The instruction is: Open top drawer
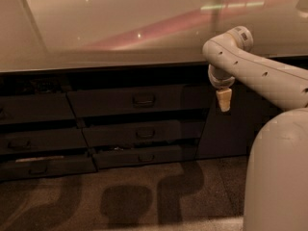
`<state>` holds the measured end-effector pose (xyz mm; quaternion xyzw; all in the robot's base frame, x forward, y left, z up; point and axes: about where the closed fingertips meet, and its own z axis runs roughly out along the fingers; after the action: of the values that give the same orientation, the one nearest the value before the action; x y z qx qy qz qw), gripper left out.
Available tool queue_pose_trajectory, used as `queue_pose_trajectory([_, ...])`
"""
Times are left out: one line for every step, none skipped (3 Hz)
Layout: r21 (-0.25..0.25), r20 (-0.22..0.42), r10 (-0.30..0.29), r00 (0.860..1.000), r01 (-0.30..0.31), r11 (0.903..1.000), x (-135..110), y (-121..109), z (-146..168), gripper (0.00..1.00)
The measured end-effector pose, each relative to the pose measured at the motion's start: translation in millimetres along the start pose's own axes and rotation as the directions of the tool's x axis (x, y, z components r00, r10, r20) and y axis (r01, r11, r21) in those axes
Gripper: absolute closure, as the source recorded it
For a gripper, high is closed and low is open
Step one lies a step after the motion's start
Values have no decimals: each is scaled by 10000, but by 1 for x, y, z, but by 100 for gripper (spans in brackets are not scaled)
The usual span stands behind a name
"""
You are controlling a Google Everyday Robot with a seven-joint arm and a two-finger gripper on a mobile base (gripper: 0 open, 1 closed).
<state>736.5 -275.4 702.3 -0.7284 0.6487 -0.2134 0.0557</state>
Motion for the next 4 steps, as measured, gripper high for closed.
queue_pose_trajectory([-496,-395,-386,9985,367,9981,-14,-3,14,0])
queue_pose_trajectory([-1157,-704,-1179,9905,1093,9873,-45,-3,36,0])
queue_pose_trajectory([-1154,-699,-1180,9906,1094,9873,-45,-3,36,0])
queue_pose_trajectory([-388,352,-1213,9920,1227,9917,-40,5,31,0])
